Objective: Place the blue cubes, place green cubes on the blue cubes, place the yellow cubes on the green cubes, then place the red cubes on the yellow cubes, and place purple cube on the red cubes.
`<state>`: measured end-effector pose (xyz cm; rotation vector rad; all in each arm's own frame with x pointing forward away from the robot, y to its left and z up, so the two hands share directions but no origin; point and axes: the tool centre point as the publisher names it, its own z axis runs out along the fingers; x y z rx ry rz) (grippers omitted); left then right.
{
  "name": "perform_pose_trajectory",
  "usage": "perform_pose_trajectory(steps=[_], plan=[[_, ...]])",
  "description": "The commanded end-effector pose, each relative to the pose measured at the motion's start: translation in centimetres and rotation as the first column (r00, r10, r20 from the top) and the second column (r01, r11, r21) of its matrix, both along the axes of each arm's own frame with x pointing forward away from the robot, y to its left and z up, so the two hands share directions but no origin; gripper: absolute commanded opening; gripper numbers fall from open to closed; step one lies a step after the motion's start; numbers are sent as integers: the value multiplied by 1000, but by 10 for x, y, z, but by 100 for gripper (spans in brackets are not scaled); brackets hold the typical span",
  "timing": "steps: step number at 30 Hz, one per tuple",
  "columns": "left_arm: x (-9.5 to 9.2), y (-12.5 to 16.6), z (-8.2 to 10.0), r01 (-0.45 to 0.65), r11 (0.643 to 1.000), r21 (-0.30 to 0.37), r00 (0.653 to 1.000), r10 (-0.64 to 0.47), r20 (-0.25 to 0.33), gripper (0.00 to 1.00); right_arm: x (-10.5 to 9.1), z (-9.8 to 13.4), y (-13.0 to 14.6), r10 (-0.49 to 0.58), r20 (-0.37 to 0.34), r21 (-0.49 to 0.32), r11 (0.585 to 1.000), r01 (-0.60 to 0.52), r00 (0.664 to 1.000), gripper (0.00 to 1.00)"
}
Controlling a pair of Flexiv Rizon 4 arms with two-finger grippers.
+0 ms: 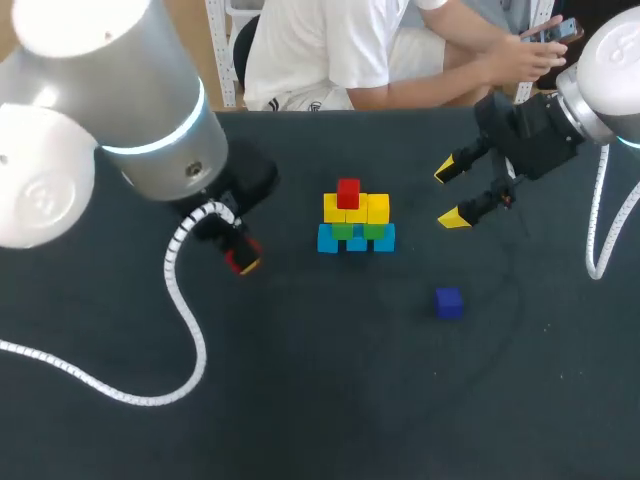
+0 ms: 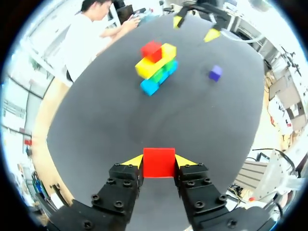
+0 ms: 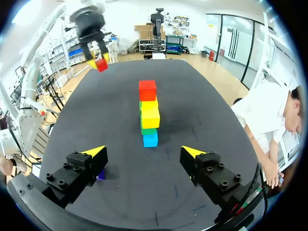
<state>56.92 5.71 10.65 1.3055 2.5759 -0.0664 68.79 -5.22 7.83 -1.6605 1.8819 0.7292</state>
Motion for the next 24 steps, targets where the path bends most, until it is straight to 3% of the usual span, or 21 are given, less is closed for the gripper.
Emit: perform_pose_trajectory(steps=[1, 10, 15, 19, 24], plan=[[-21, -12, 10, 49, 999, -10, 997, -48, 65, 0, 0, 0, 0, 0, 2, 1, 1000, 0, 1000, 100], [-50, -29, 10, 101, 995, -22, 994, -100, 42, 0, 0, 0, 0, 0, 2, 1, 1000, 0, 1000, 100], [-65, -43, 9, 157, 987, -42, 988, -157, 1, 0, 0, 0, 0, 0, 2, 1, 1000, 0, 1000, 100], [-67, -52, 9, 220, 975, -38, 974, -222, -39, 0, 0, 0, 0, 0, 2, 1, 1000, 0, 1000, 100], [-65, -53, 12, 228, 973, -43, 973, -230, -36, 0, 0, 0, 0, 0, 2, 1, 1000, 0, 1000, 100]])
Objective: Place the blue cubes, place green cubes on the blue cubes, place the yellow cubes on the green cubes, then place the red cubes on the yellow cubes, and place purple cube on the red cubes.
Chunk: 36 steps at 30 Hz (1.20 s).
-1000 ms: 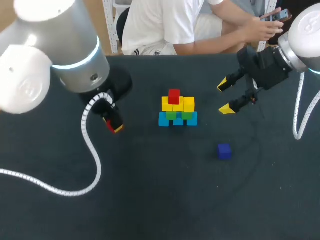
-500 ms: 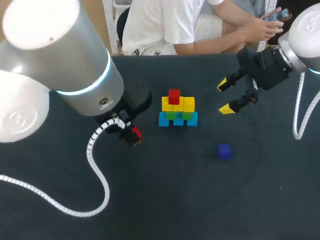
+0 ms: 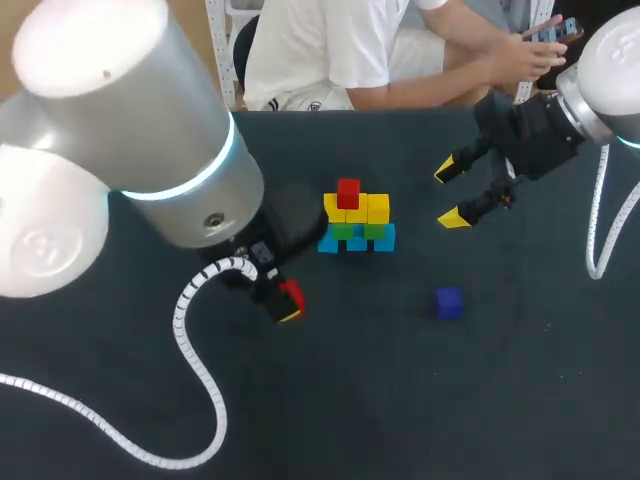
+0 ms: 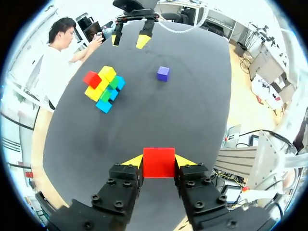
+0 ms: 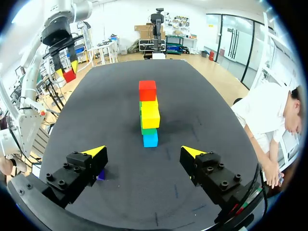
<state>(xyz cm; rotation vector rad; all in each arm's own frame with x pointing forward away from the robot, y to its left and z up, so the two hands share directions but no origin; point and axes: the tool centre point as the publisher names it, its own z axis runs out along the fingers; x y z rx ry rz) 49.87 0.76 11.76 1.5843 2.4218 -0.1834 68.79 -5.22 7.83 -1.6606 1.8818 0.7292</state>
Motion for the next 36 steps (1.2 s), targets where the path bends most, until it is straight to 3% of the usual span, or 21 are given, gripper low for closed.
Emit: perform_pose_trajectory(steps=[1, 31, 36], plan=[[6, -3, 1, 5, 1000, 8, 1000, -5, -13, 0, 0, 0, 0, 0, 2, 1, 1000, 0, 1000, 100], [6, -3, 1, 5, 1000, 8, 1000, -5, -13, 0, 0, 0, 0, 0, 2, 1, 1000, 0, 1000, 100], [-18, -23, -3, -62, 998, 3, 998, 62, 17, 0, 0, 0, 0, 0, 2, 1, 1000, 0, 1000, 100]])
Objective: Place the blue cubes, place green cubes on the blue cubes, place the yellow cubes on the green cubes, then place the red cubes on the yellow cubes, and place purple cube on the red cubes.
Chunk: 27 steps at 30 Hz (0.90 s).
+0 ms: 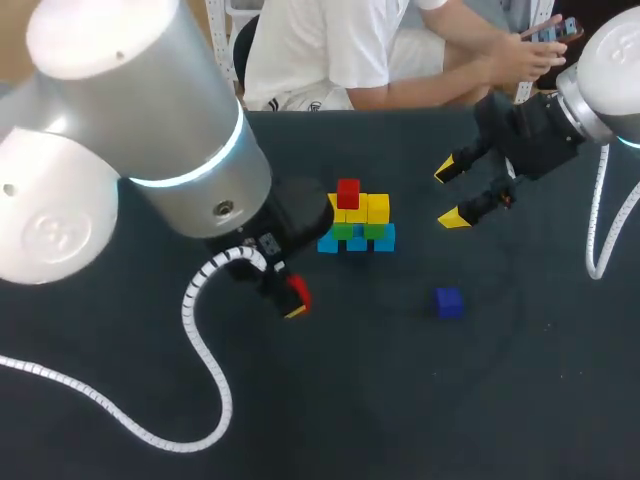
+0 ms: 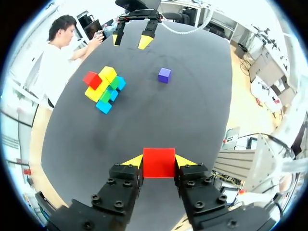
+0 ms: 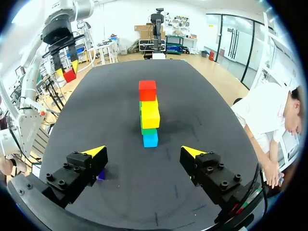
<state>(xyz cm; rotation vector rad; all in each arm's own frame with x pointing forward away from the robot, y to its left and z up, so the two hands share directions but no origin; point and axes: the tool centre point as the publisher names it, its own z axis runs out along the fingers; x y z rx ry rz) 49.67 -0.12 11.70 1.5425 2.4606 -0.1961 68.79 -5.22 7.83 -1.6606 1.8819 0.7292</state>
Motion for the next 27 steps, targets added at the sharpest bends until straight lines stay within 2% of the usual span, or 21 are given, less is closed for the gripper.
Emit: perform_pose_trajectory(steps=[1, 8, 10, 12, 14, 17, 18, 22, 27], plan=[[-20, -17, -3, -34, 999, 6, 999, 34, 39, 0, 0, 0, 0, 0, 2, 1, 1000, 0, 1000, 100], [-36, -39, -21, -14, 998, -64, 996, 19, 83, 0, 0, 0, 0, 0, 2, 1, 1000, 0, 1000, 100], [-34, -46, -30, -13, 996, -83, 998, 18, 59, 0, 0, 0, 0, 0, 2, 1, 1000, 0, 1000, 100], [-30, -54, -37, 11, 997, -74, 999, -9, 37, 0, 0, 0, 0, 0, 2, 1, 1000, 0, 1000, 100], [-26, -63, -42, 23, 998, -59, 1000, -22, 14, 0, 0, 0, 0, 0, 2, 1, 1000, 0, 1000, 100], [-18, -75, -47, 39, 996, -77, 999, -40, -11, 0, 0, 0, 0, 0, 2, 1, 1000, 0, 1000, 100], [-16, -80, -47, 51, 995, -90, 999, -52, -9, 0, 0, 0, 0, 0, 2, 1, 1000, 0, 1000, 100], [-11, -97, -51, 72, 995, -74, 997, -73, -10, 0, 0, 0, 0, 0, 2, 1, 1000, 0, 1000, 100], [-13, -114, -57, 94, 994, -62, 995, -95, -16, 0, 0, 0, 0, 0, 2, 1, 1000, 0, 1000, 100]])
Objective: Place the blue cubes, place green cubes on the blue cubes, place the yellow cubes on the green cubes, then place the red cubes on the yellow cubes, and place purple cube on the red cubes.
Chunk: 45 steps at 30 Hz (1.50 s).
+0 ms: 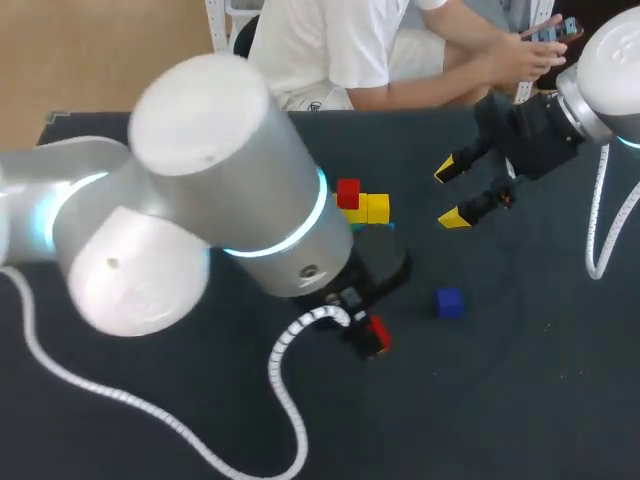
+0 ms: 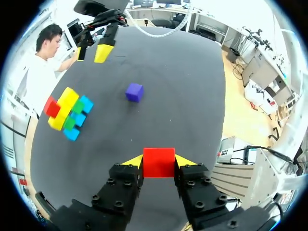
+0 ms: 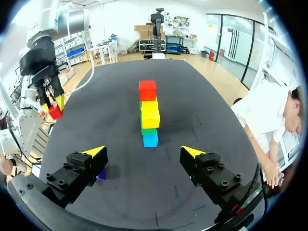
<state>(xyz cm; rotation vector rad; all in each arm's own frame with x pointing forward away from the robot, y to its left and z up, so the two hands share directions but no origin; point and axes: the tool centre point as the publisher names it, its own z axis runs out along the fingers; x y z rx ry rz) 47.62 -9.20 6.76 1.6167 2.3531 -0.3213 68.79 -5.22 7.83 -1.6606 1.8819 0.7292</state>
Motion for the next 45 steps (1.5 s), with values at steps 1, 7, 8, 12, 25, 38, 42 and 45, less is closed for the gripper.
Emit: perform_pose_trajectory(steps=[1, 7, 8, 12, 25, 38, 42, 45], plan=[[6, -25, -9, 3, 1000, 30, 1000, -3, -12, 0, 0, 0, 0, 0, 2, 1, 1000, 0, 1000, 100], [1, -33, -11, -2, 999, 52, 1000, 2, 5, 0, 0, 0, 0, 0, 2, 1, 1000, 0, 1000, 100], [1, -35, -12, -1, 999, 52, 1000, 1, 5, 0, 0, 0, 0, 0, 2, 1, 1000, 0, 1000, 100], [3, -36, -15, 0, 998, 55, 1000, -1, 20, 0, 0, 0, 0, 0, 2, 1, 1000, 0, 1000, 100], [20, -46, -29, 8, 999, 42, 1000, -9, 13, 0, 0, 0, 0, 0, 2, 1, 1000, 0, 1000, 100], [30, -46, -40, 25, 1000, 15, 1000, -25, -4, 0, 0, 0, 0, 0, 2, 1, 1000, 0, 1000, 100], [33, -46, -44, 26, 999, 20, 1000, -26, -8, 0, 0, 0, 0, 0, 2, 1, 1000, 0, 1000, 100], [36, -46, -44, 30, 999, 24, 1000, -30, -3, 0, 0, 0, 0, 0, 2, 1, 1000, 0, 1000, 100]])
